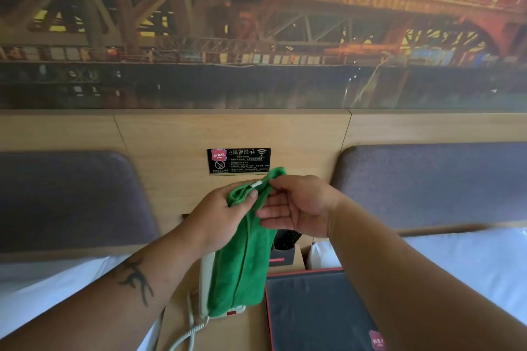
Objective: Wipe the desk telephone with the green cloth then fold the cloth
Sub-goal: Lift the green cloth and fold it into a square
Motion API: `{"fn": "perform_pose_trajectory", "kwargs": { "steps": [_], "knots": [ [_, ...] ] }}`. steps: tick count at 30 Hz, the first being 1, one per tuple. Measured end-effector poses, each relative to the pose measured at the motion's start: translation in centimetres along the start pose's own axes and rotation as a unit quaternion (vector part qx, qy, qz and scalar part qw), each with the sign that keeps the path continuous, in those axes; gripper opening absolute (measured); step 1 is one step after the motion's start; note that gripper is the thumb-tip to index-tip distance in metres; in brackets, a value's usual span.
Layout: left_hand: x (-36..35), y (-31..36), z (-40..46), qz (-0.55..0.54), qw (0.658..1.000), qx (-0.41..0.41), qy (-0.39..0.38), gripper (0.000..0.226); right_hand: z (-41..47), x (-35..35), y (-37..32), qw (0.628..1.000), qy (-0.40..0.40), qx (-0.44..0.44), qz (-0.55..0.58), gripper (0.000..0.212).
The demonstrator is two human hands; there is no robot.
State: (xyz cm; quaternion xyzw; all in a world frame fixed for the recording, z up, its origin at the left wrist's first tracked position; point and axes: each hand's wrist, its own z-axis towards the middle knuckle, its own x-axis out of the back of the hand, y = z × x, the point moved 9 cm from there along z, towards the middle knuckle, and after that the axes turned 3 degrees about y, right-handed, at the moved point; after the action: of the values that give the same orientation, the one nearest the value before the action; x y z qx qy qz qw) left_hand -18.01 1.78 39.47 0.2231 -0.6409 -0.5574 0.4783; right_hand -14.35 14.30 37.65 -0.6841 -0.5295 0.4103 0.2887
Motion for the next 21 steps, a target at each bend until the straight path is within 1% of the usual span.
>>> {"fn": "perform_pose_trajectory", "kwargs": {
  "steps": [2, 5, 6, 7, 9, 11, 12, 13, 14, 16, 17, 19, 21],
  "knots": [
    [-0.2, 0.2, -0.2, -0.045, 0.999, 0.001, -0.022, 0.027, -0.1, -0.5, -0.6, 1.000, -0.014, 0.003, 0.003, 0.036],
    [-1.3, 0.7, -0.6, -0.063, 0.994, -0.025, -0.084, 0.039, -0.3, -1.0, -1.4, 0.999, -0.028, 0.013, 0.032, 0.035],
    [-1.5, 0.8, -0.6, -0.067, 0.994, -0.033, -0.082, 0.043, -0.2, -1.0, -1.6, 0.999, -0.027, 0.017, 0.036, 0.035],
    [-1.4, 0.8, -0.4, -0.065, 0.995, -0.036, -0.060, 0.045, -0.2, -0.9, -1.9, 0.999, -0.022, 0.022, 0.031, 0.036],
    [-0.5, 0.9, 0.4, -0.033, 0.998, -0.047, 0.007, 0.039, -0.1, -0.4, -2.4, 0.999, -0.003, 0.035, -0.004, 0.033],
    [0.3, 0.7, 1.1, 0.005, 0.998, -0.046, 0.037, 0.032, -0.2, 0.4, -3.2, 0.997, 0.016, 0.058, -0.055, 0.031],
    [0.6, 0.6, 1.5, 0.015, 0.998, -0.040, 0.038, 0.029, -0.4, 0.9, -3.4, 0.994, 0.022, 0.067, -0.083, 0.036],
    [0.8, 0.6, 1.8, 0.018, 0.998, -0.035, 0.039, 0.026, -0.5, 1.4, -3.3, 0.992, 0.026, 0.063, -0.107, 0.048],
    [1.0, 0.7, 2.0, 0.017, 0.998, -0.031, 0.043, 0.023, -0.5, 1.9, -2.5, 0.992, 0.023, 0.042, -0.119, 0.065],
    [1.2, 1.3, 2.4, 0.032, 0.998, -0.028, 0.051, 0.024, 0.0, 2.6, 0.6, 0.995, -0.001, -0.044, -0.089, 0.102],
    [1.3, 1.7, 2.6, 0.041, 0.998, -0.026, 0.050, 0.025, 0.4, 2.9, 2.4, 0.995, -0.012, -0.083, -0.055, 0.115],
    [1.2, 2.6, 2.9, 0.043, 0.998, -0.027, 0.030, 0.026, 1.4, 3.2, 5.8, 0.991, -0.023, -0.133, 0.011, 0.129],
    [1.1, 3.8, 2.9, 0.027, 0.999, -0.031, -0.004, 0.030, 2.3, 3.2, 8.4, 0.987, -0.027, -0.153, 0.051, 0.131]
  ]
}}
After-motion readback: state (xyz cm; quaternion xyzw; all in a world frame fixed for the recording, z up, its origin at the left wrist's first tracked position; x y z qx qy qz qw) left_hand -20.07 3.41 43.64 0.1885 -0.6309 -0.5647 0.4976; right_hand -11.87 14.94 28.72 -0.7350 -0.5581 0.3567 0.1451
